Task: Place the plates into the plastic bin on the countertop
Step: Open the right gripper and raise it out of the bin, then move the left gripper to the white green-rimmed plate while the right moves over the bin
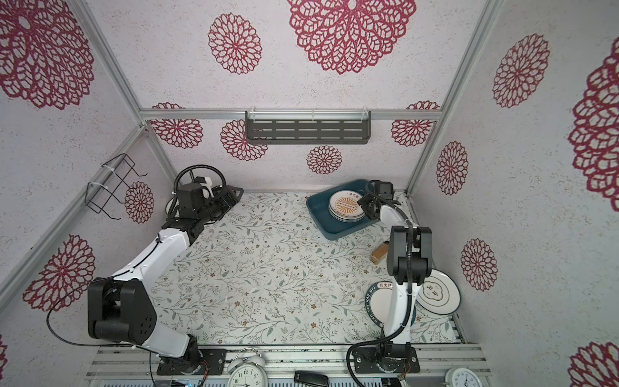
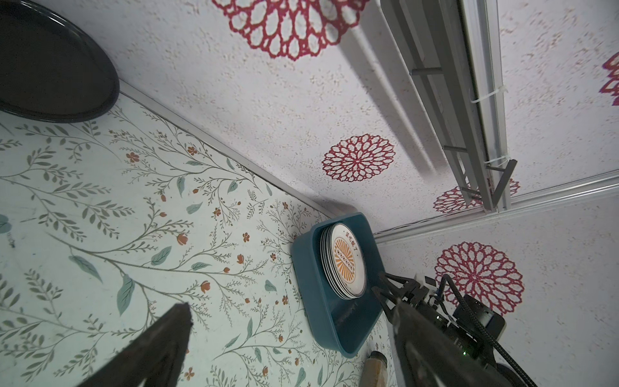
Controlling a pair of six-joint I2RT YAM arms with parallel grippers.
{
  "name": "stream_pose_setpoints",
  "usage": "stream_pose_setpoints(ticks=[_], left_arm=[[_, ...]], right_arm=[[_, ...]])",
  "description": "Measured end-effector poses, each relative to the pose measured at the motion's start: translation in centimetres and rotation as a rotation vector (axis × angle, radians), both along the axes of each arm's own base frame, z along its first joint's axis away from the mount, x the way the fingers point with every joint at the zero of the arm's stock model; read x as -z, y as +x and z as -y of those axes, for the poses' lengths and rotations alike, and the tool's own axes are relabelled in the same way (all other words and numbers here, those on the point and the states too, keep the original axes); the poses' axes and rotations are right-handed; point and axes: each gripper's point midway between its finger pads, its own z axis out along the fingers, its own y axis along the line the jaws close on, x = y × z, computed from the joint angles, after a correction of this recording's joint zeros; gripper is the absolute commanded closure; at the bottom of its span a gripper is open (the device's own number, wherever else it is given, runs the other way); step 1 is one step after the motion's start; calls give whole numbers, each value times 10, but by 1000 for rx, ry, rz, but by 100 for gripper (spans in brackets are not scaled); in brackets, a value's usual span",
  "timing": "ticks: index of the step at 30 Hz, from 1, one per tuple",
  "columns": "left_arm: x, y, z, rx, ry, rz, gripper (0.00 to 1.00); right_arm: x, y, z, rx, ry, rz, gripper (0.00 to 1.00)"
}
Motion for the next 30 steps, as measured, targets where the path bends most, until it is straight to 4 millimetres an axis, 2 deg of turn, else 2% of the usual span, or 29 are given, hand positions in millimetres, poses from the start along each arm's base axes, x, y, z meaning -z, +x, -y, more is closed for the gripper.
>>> stream_pose_setpoints(ticks=[8, 11, 14, 15, 19, 22, 26, 30], left_arm=[[4, 2, -6, -42, -35, -23, 3], [14, 0, -13, -76, -44, -49, 3], [31, -6, -24, -137, -53, -92, 3], [38, -9, -29, -161, -55, -108, 3], [60, -24, -50, -259, -78, -162, 3], [72, -30, -66, -324, -104, -185, 3], [91, -37, -88, -405, -144, -213, 3], [105, -41, -117, -487, -181, -224, 3]], right_arm=[[-9, -2, -8, -54, 14, 21, 16], [-27, -7, -17, -96, 27, 58, 11], [-56, -9, -31, -163, 47, 134, 7], [-67, -10, -37, -187, 50, 161, 1], [-105, -19, -67, -293, 54, 255, 1], [-126, -28, -93, -368, 58, 306, 1], [-134, -40, -126, -444, 73, 340, 1], [-124, -51, -154, -490, 113, 353, 1]])
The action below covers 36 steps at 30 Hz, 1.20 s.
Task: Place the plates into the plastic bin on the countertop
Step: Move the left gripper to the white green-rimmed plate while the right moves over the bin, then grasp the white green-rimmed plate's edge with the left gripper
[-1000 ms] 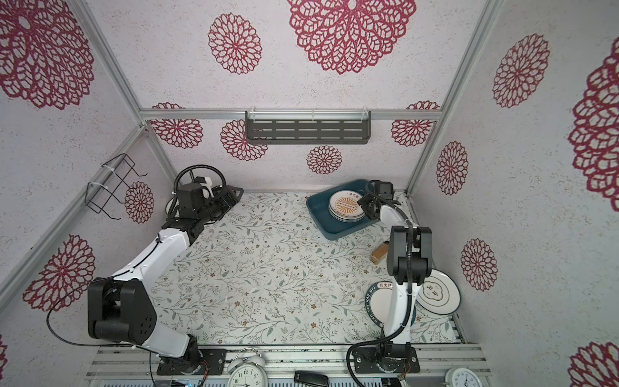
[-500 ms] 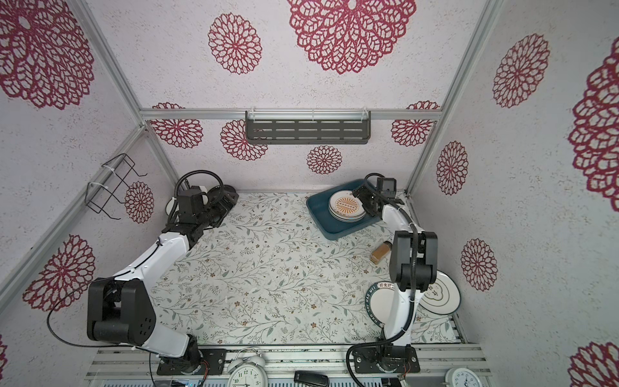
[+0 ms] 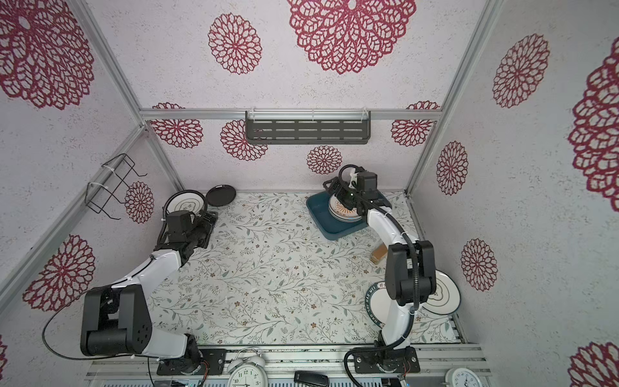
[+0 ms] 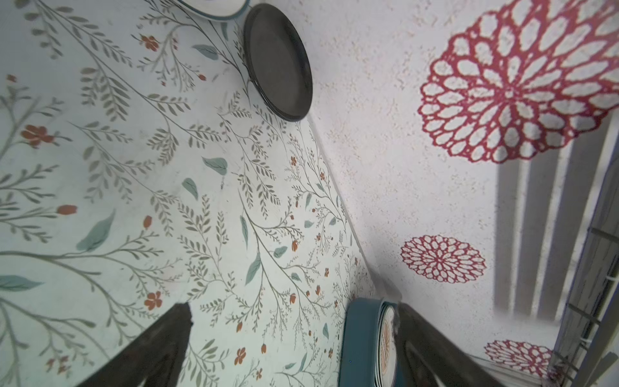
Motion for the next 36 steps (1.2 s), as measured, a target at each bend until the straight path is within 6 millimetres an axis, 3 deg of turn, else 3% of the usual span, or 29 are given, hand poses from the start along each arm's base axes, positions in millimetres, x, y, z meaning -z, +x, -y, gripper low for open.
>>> stream_pose_setpoints(ticks=[4, 12, 17, 24, 31, 36], left_arm=[[12, 5, -31, -71, -26, 0, 3], [63, 20, -77, -176, -127, -43, 1], [84, 36, -99, -227, -165, -65, 2], [78, 79, -126, -231, -164, -19, 6], [107, 101, -141, -248, -192, -52, 11], [111, 125, -154, -263, -229, -20, 16]], right_arm=[[9, -8, -18, -32, 41, -10, 1], [-29, -10, -60, -118, 90, 105, 1], [-34, -12, -83, -160, 101, 128, 1], [-26, -7, -85, -144, 96, 112, 1], [-17, 1, -82, -104, 91, 94, 1], [-16, 10, -84, -84, 86, 96, 1]])
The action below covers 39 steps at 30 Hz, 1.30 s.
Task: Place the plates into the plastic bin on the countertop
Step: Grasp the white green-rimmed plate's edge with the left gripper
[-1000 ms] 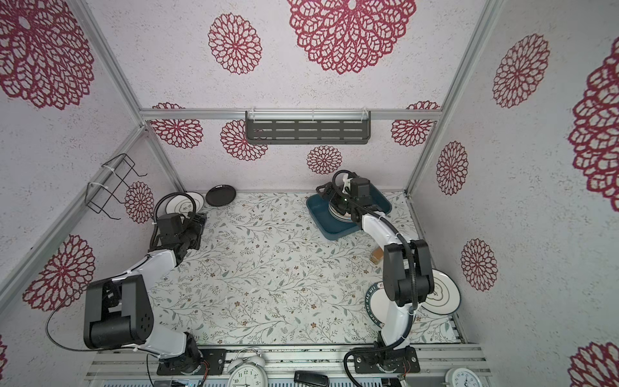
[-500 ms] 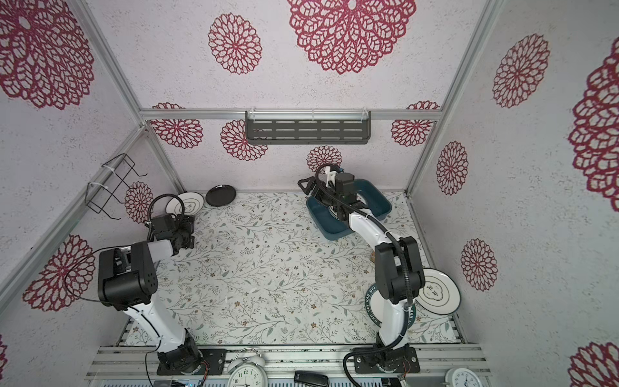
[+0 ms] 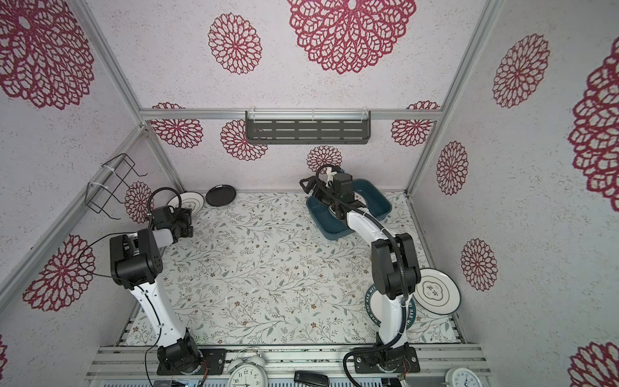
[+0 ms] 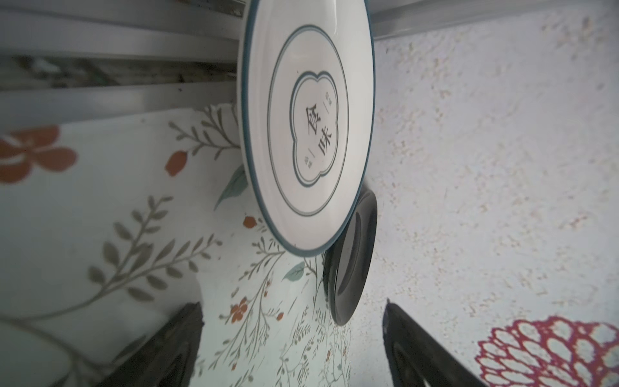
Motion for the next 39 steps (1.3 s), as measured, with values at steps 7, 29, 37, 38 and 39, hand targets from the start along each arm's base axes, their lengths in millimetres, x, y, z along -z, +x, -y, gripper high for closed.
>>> stream_pose_setpoints(ticks=[7, 29, 37, 38, 39], left_arm=[[7, 24, -12, -35, -34, 1, 31], [29, 38, -30, -146, -116, -16, 98], [32, 33, -27, -159, -128, 25, 100], [31, 29, -27, -163, -130, 25, 100], [30, 26, -26, -166, -132, 25, 100]], right_arm=[[-2, 10, -1, 40, 3, 0, 2], [24, 28, 7, 142, -48, -67, 3], [36, 25, 8, 154, -63, -82, 3], [40, 23, 8, 154, -67, -90, 3], [44, 22, 9, 155, -71, -95, 3]])
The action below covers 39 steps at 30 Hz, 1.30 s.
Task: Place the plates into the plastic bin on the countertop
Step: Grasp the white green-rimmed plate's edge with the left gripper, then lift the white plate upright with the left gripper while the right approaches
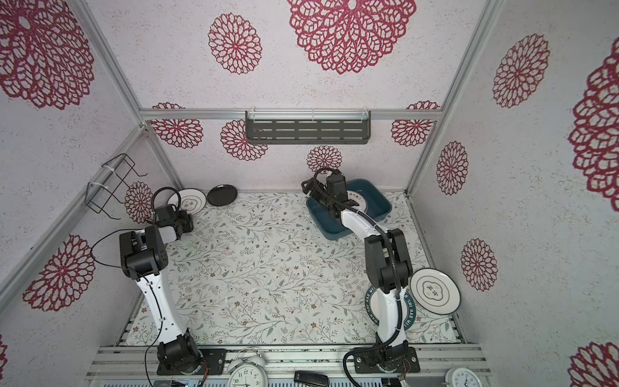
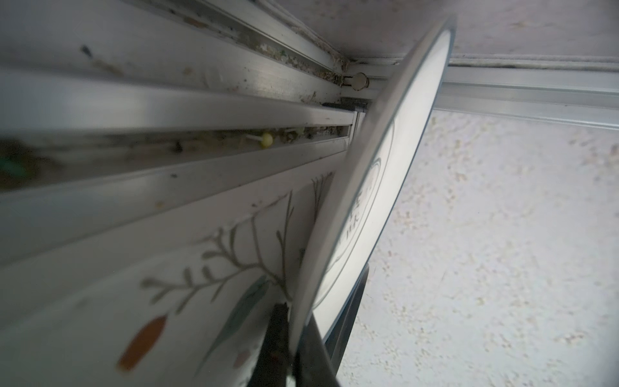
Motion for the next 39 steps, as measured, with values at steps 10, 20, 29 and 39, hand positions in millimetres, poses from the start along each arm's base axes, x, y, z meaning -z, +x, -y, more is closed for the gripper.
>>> stream_pose_setpoints(ticks=[10, 20, 29, 39], left_arm=[[-5, -51, 17, -34, -39, -48, 100], [-16, -131, 47, -33, -46, -120, 100], [-32, -189, 90, 46, -12, -168, 100], [-70, -218, 151, 217, 56, -147, 100]], right_arm=[[2, -36, 15, 8, -9, -10, 2], [-33, -68, 27, 2, -3, 55, 1], [-23, -98, 38, -7, -33, 14, 1], [-20, -138, 52, -9, -48, -31, 1]])
